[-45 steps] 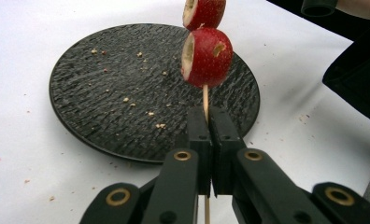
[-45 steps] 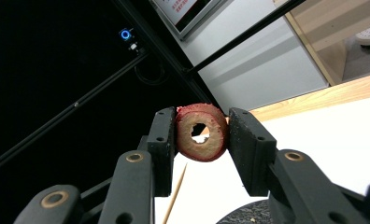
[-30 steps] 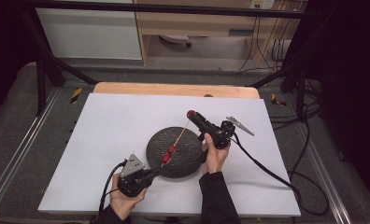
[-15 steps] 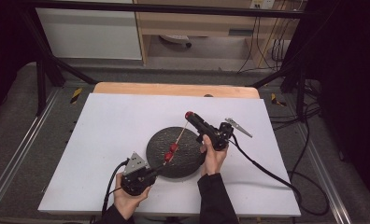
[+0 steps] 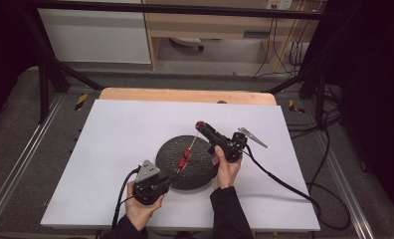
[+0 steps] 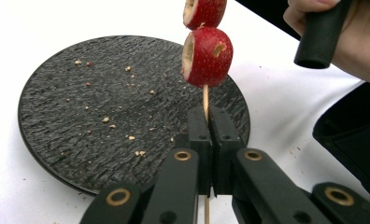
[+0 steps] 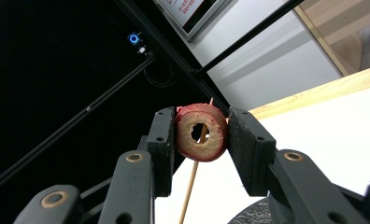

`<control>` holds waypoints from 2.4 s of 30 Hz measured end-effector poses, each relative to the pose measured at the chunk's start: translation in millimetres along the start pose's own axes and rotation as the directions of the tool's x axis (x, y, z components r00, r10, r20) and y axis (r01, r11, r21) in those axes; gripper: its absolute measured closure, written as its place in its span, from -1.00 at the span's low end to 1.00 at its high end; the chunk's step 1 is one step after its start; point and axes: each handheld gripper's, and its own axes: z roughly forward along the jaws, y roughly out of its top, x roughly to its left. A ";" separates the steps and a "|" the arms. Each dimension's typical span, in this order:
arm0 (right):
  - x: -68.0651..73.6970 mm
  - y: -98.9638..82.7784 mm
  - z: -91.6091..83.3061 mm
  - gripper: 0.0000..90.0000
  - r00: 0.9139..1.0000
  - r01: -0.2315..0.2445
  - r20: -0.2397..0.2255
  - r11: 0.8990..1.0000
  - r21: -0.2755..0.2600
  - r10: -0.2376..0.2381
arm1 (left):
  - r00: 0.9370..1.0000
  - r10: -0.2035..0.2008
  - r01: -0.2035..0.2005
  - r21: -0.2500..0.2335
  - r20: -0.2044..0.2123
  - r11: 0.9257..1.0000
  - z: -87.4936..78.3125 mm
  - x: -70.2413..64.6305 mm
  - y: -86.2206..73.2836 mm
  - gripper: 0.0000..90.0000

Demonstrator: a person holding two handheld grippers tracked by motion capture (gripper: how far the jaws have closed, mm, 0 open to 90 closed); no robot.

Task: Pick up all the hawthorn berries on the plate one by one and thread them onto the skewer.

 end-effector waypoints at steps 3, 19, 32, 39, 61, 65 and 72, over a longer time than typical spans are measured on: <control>-0.2 -1.8 0.4 0.40 1.000 -0.004 0.000 1.000 0.005 0.004 | 1.000 -0.002 0.002 0.003 0.000 1.000 0.8 0.9 1.2 0.96; 0.5 -8.0 -0.3 0.40 1.000 0.003 0.000 0.999 0.040 -0.003 | 1.000 0.005 -0.005 -0.002 -0.008 1.000 7.8 3.0 7.6 0.96; 0.2 -15.4 -0.4 0.40 1.000 0.025 0.002 0.997 0.073 -0.025 | 1.000 -0.004 0.005 0.004 -0.003 1.000 15.0 5.2 11.4 0.96; 0.8 -21.2 -1.0 0.40 0.999 0.032 0.004 0.995 0.095 -0.032 | 1.000 -0.003 0.003 0.008 -0.005 1.000 16.8 6.8 11.0 0.96; 1.6 -28.2 -2.8 0.38 0.998 0.062 -0.001 0.988 0.141 -0.063 | 1.000 0.003 -0.003 0.008 0.002 1.000 16.1 8.6 8.6 0.97; 2.7 -23.0 -5.2 0.26 0.995 0.096 0.005 0.981 0.166 -0.098 | 1.000 0.002 -0.002 0.011 -0.004 1.000 14.0 11.2 7.2 0.97; 3.5 -11.9 -10.5 -0.11 0.982 0.175 0.025 0.955 0.241 -0.186 | 1.000 0.002 -0.001 0.022 -0.010 1.000 9.9 17.9 3.2 0.97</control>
